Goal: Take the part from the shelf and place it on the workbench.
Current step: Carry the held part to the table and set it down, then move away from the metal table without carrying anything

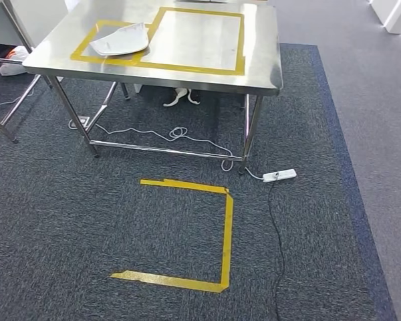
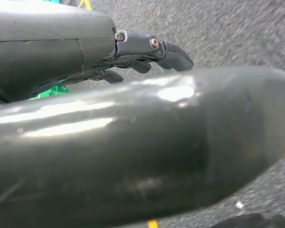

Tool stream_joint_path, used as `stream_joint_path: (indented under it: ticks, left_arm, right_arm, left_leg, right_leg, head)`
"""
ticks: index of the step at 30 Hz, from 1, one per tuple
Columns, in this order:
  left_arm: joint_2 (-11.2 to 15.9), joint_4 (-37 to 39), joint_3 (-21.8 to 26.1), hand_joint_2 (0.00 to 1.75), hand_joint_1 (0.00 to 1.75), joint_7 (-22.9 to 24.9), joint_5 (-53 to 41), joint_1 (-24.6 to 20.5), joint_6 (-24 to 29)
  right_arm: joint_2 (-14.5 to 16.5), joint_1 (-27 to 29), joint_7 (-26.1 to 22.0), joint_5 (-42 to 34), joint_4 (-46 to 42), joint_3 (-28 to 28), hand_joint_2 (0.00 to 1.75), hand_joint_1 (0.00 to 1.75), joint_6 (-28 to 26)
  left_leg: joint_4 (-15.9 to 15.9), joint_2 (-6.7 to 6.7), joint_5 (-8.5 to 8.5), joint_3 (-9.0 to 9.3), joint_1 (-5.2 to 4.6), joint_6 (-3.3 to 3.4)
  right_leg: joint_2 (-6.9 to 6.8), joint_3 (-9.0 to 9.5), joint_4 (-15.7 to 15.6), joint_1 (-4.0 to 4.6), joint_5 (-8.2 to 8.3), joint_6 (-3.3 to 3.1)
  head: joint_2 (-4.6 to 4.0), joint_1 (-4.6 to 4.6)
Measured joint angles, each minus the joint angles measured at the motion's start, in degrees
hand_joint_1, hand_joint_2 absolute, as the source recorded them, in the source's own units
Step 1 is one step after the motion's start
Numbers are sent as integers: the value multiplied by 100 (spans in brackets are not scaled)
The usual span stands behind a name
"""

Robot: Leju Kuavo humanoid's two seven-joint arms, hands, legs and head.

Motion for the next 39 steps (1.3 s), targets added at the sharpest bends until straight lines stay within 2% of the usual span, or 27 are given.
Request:
stream_joint_path:
  ticks: [2,3,4,6,7,8,10,11,12,13,14,15,17,18,19,21,22,23,25,26,27,29,31,33,34,36,39]
  left_arm:
    - [3,2,-19,0,0,-2,13,-10,7]
    - [3,2,-26,0,0,-3,13,-14,9]
    - [3,3,-30,0,0,-4,13,-14,12]
    - [11,8,-33,0,0,-5,13,-14,18]
    - [16,11,-34,0,0,-5,14,-11,21]
    - [19,15,-35,0,0,-5,16,-5,23]
    - [20,19,-43,0,0,-5,20,-1,24]
    - [20,20,-49,0,0,-5,22,-3,24]
    - [20,21,-57,0,0,-5,22,-7,24]
    - [21,21,-65,0,0,-5,22,-10,24]
    - [21,21,-71,0,0,-5,22,-11,24]
    - [22,22,-74,0,0,-5,22,-14,24]
    - [21,23,-80,0,0,-7,21,-29,26]
    - [21,23,-84,0,0,-8,24,-39,30]
    - [21,24,-92,0,0,-9,35,-47,38]
    - [25,27,-115,0,0,-10,82,-42,56]
    - [28,28,-125,0,0,-12,118,-36,69]
    - [37,29,-131,0,0,-14,154,-31,82]
    - [60,30,-141,0,0,-20,221,-32,109]
    - [69,29,-154,0,0,-24,249,-32,121]
    - [74,30,-174,0,0,-28,277,-32,135]
    - [80,30,-226,0,0,-32,334,-33,176]
    - [87,29,-274,0,0,-36,392,-36,216]
    - [87,28,-316,0,0,-42,448,-43,256]
    - [89,27,-340,0,0,-44,469,-49,276]
    - [104,27,-387,0,0,-47,494,-60,305]
    - [140,27,-416,0,0,-49,533,-52,329]
  right_arm:
    - [-1,-12,-3,-1,-4,2,0,0,1]
    - [-1,-17,-4,-2,-7,3,0,0,1]
    - [-2,-18,-6,-3,-8,3,0,0,1]
    - [-2,-14,-4,-4,-8,2,0,0,1]
    - [-1,-12,-3,-4,-8,1,0,0,1]
    - [-1,-10,-2,-4,-8,-1,0,0,1]
    - [-1,-7,-1,-4,-8,-3,0,0,3]
    - [-1,-7,-1,-5,-8,-4,0,0,5]
    - [-1,-7,-1,-5,-8,-5,0,0,6]
    - [-1,-8,-1,-5,-8,-6,0,0,7]
    - [-1,-9,-1,-6,-8,-6,0,0,7]
    - [-1,-10,-1,-5,-8,-6,0,0,7]
    - [0,-7,-2,-5,-9,-5,0,0,8]
    - [0,-7,-3,-5,-9,-5,0,0,9]
    - [0,-6,-5,-5,-10,-5,0,0,10]
    - [0,-5,-15,-10,-9,-5,0,0,10]
    - [0,-2,-24,-18,-9,-4,0,0,5]
    - [0,2,-34,-35,-8,-4,0,0,-4]
    - [0,4,-55,-94,-8,-2,0,0,-40]
    - [0,4,-61,-131,-8,-1,0,0,-66]
    - [0,3,-67,-166,-8,0,0,0,-99]
    - [0,5,-75,-232,-8,-2,0,0,-172]
    - [0,5,-85,-286,-8,-3,0,0,-240]
    - [0,-11,-104,-312,-8,-1,0,0,-300]
    - [0,-21,-114,-315,-8,1,0,0,-323]
    - [0,-37,-137,-313,-5,-1,0,0,-348]
    - [0,-39,-173,-313,9,-10,0,0,-358]
  left_leg:
    - [79,-5,140,-169,-7,-51]
    - [98,-5,206,-204,-6,-81]
    - [96,-4,274,-224,-1,-113]
    - [80,-14,336,-262,21,-178]
    - [159,-27,189,-300,30,-207]
    - [340,-40,-82,-347,37,-233]
    - [1017,-53,-778,-433,55,-279]
    - [1395,-54,-969,-446,64,-299]
    - [1679,-54,-1004,-416,73,-313]
    - [1817,-54,-911,-332,82,-321]
    - [1734,-54,-744,-150,90,-322]
    - [1445,-58,-620,132,98,-319]
    - [469,-77,-685,904,99,-293]
    - [76,-89,-796,1169,89,-270]
    - [-169,-95,-881,1315,69,-243]
    - [-238,-76,-844,1237,41,-160]
    - [-241,-57,-793,1172,34,-111]
    - [-248,-38,-734,1097,33,-59]
    - [-251,-15,-619,934,13,3]
    - [-250,-8,-555,850,-5,17]
    - [-246,-1,-489,761,-22,19]
    - [-220,8,-369,585,-46,14]
    - [-168,10,-284,454,-52,-2]
    - [-98,10,-228,382,-62,-38]
    - [-72,12,-200,351,-66,-63]
    - [-45,16,-200,285,-77,-64]
    - [-55,7,-183,235,-78,-12]
  right_leg:
    - [4,694,-984,10,-50,-31]
    - [6,909,-1345,21,-159,-53]
    - [8,994,-1533,38,-227,-84]
    - [-9,875,-1532,42,-148,-163]
    - [-23,797,-1524,36,-72,-213]
    - [-38,709,-1526,25,14,-250]
    - [-60,523,-1514,25,177,-286]
    - [-73,419,-1501,30,255,-284]
    - [-86,304,-1477,35,330,-278]
    - [-97,181,-1444,38,399,-271]
    - [-102,52,-1401,38,463,-258]
    - [-103,-52,-1349,37,523,-239]
    - [-100,-212,-1238,49,622,-187]
    - [-102,-255,-1197,51,674,-153]
    - [-105,-297,-1175,45,729,-117]
    - [-95,-362,-1149,12,799,-38]
    - [-74,-423,-1076,-3,702,-7]
    - [-51,-503,-911,-11,503,15]
    - [-18,-696,-298,-20,-69,29]
    - [-11,-767,62,-19,-251,25]
    - [-7,-796,359,-15,-282,13]
    - [0,-636,503,9,46,-32]
    - [-1,-100,-97,51,339,-92]
    - [-6,539,-1012,84,192,-142]
    - [-7,719,-1333,95,62,-159]
    - [-3,776,-1583,95,-50,-162]
    - [-8,722,-1588,101,-24,-170]
  head:
    - [1,12]
    - [1,18]
    - [1,24]
    - [0,17]
    - [0,9]
    - [-1,-2]
    - [-1,-15]
    - [-1,-17]
    - [-1,-16]
    - [-1,-16]
    - [-1,-16]
    - [-1,-16]
    - [-1,-19]
    - [-1,-16]
    - [-1,-16]
    - [-1,-16]
    - [-1,-14]
    - [-1,-7]
    - [-1,11]
    - [-1,15]
    - [-1,14]
    - [-1,11]
    - [-1,12]
    - [-1,10]
    - [-1,13]
    - [-1,15]
    - [-1,7]
